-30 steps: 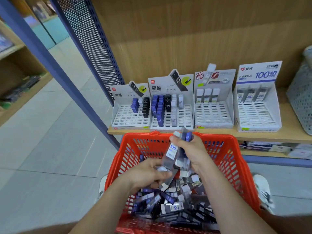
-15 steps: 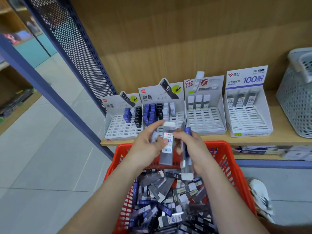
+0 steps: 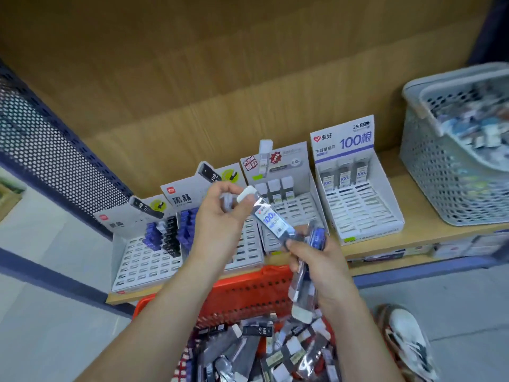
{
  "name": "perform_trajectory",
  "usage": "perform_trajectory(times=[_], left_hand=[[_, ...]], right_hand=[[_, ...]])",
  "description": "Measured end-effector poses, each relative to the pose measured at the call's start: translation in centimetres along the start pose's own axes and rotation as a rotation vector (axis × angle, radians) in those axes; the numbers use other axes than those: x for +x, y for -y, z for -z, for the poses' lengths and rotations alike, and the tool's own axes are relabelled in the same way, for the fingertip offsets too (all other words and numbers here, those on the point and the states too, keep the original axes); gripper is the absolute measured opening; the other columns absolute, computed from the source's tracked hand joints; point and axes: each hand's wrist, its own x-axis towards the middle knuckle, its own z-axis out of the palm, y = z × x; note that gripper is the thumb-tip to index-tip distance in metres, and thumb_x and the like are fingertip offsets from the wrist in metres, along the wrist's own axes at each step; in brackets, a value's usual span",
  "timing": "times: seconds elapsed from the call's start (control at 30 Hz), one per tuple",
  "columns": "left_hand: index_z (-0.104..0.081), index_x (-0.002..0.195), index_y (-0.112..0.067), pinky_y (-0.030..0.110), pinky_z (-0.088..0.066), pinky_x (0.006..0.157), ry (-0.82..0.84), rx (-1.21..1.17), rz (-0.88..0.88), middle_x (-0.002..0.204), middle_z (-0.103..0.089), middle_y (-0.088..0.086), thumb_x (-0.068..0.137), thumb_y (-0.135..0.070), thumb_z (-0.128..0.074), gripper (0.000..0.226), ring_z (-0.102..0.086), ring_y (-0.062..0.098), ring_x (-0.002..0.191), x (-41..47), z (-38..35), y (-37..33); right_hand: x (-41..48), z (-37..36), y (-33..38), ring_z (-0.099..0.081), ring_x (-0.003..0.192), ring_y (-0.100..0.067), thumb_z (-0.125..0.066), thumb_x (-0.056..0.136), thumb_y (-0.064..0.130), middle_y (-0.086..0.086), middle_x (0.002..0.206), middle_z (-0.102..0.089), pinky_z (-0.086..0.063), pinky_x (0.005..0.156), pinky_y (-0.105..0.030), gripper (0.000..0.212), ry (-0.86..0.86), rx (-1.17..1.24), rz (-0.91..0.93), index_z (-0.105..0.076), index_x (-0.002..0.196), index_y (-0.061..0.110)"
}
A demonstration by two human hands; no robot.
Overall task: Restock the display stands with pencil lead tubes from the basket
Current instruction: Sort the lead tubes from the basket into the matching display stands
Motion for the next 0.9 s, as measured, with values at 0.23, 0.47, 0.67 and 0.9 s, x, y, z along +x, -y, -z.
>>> perform_trajectory(times=[0.23,0.47,0.67,0.9], left_hand=[[-0.067,0.091,-0.025,0.02,-0.035,0.046,0.354,0.449,-0.135,0.063,-0.059,0.001,0.08,-0.016,-0.076,0.016,-0.045,0.01,0.044,5.8,-4.9,-2.6],[-0.066,0.099,-0.03,0.023,-0.028,0.055,0.218,0.656,-0.401,0.064,-0.048,-0.002,0.086,-0.023,-0.068,0.015,-0.048,0.017,0.067,10.6,-12.6,-2.7],[-0.063,0.111,-0.026,0.03,-0.043,0.065,0.372,0.946,-0.618,0.087,-0.067,0.005,0.092,-0.026,-0.058,0.019,-0.058,0.023,0.079,11.6,-15.9,-0.4],[-0.058,0.122,-0.024,0.035,-0.05,0.074,0.501,1.143,-0.706,0.095,-0.068,0.008,0.097,-0.027,-0.051,0.027,-0.062,0.027,0.087,11.9,-16.6,0.5]], right_hand=[[2.9,3.9,0.7,-0.044,0.046,-0.011,-0.063,0.091,0.003,-0.007,0.075,-0.066,-0.036,0.05,-0.027,0.01,-0.329,0.338,-0.027,-0.06,0.09,0.013],[3.8,7.3,0.6,-0.045,0.042,-0.014,-0.058,0.095,0.028,0.002,0.054,-0.044,-0.043,0.044,-0.026,0.038,-0.38,0.866,-0.238,-0.043,0.061,0.018],[3.9,6.6,1.2,-0.043,0.035,-0.012,-0.051,0.097,0.023,0.004,0.045,-0.039,-0.04,0.038,-0.021,0.042,-0.354,1.151,-0.27,-0.039,0.057,0.016],[4.9,6.4,-0.1,-0.056,0.057,-0.016,-0.059,0.09,0.018,0.002,0.055,-0.04,-0.05,0.05,-0.025,0.018,-0.426,1.345,-0.249,-0.046,0.077,0.014]])
